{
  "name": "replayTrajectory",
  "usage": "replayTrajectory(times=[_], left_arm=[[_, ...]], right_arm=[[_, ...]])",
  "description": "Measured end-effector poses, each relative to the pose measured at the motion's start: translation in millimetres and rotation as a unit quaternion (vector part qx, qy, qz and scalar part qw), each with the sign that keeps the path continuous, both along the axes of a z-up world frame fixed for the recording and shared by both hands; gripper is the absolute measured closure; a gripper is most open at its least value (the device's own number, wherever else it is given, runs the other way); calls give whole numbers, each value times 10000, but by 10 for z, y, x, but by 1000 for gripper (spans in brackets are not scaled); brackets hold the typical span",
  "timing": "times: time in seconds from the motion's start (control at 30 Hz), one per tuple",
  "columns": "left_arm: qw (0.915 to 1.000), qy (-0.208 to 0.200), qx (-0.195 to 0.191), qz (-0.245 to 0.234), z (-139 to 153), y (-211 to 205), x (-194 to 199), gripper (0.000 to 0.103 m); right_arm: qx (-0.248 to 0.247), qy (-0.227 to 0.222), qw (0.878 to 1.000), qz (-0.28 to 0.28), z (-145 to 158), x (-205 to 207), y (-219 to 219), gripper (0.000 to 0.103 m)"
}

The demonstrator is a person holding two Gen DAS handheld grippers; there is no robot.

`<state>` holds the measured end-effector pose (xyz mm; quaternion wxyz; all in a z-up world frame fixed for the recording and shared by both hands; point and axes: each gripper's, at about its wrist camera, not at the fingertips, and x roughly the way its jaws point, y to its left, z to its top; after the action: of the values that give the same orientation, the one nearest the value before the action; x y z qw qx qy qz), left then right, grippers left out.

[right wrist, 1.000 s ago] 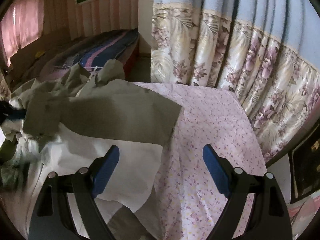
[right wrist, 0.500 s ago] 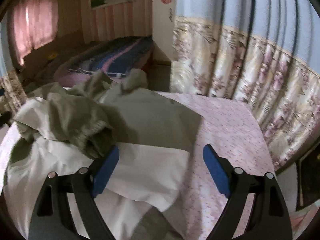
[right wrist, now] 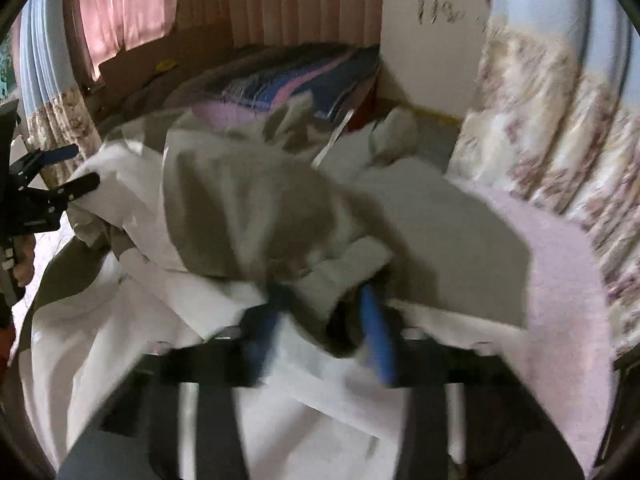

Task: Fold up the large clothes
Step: 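Grasp the other khaki sleeve cuff with the right gripper and lift it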

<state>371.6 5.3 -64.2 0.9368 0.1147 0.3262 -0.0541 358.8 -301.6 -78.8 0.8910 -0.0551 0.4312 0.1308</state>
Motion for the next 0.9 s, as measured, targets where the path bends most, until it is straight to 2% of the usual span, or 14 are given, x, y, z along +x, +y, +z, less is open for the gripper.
replayTrajectory(times=[0.07, 0.17, 0.23, 0.27, 0.33, 0.37, 0.43, 0.47, 0.5, 0.53, 0.6, 0.67, 0.77, 0.9], left_arm=[[10000, -12, -73, 19, 16, -26, -58, 3], [9997, -211, -89, 12, 167, 2, -169, 3], [9995, -298, -88, -39, 265, 28, -221, 3], [9995, -296, -83, -63, 286, 47, -237, 3], [9996, -234, -81, -154, 282, 81, -251, 3], [9996, -205, -70, -155, 262, 87, -242, 3], [9999, -71, -42, -89, 181, 99, -194, 3], [10000, 0, -40, -38, 149, 107, -173, 3], [9999, 99, -79, -6, 116, 126, -162, 3], [9997, 183, -138, -50, 100, 116, -155, 3], [9994, 250, -157, -160, 97, 66, -149, 3], [9990, 338, -128, -258, 77, -29, -126, 3], [9974, 609, -29, -390, -46, -238, -27, 3], [9942, 914, -48, -556, -279, -312, 38, 3]], right_arm=[[-400, -426, 9983, -12, 103, -40, 33, 91], [-727, -1398, 9861, -525, 612, -234, -242, 92], [-835, -1639, 9777, -1018, 887, -328, -615, 92], [-784, -1586, 9764, -1236, 949, -342, -808, 92], [-557, -821, 9807, -1682, 878, -240, -1281, 86], [-426, -87, 9831, -1777, 681, -129, -1479, 84], [-478, 492, 9815, -1785, 378, -77, -1643, 79], [-692, 558, 9786, -1855, 302, -130, -1701, 76], [-714, 430, 9768, -1972, 326, -231, -1768, 66], [-556, 289, 9767, -2055, 384, -301, -1833, 43], [-69, -169, 9725, -2320, 537, -509, -1971, 22], [111, -260, 9722, -2325, 552, -533, -1959, 22], [92, -362, 9749, -2196, 500, -448, -1821, 22], [540, -119, 9731, -2237, 219, -252, -1812, 22]])
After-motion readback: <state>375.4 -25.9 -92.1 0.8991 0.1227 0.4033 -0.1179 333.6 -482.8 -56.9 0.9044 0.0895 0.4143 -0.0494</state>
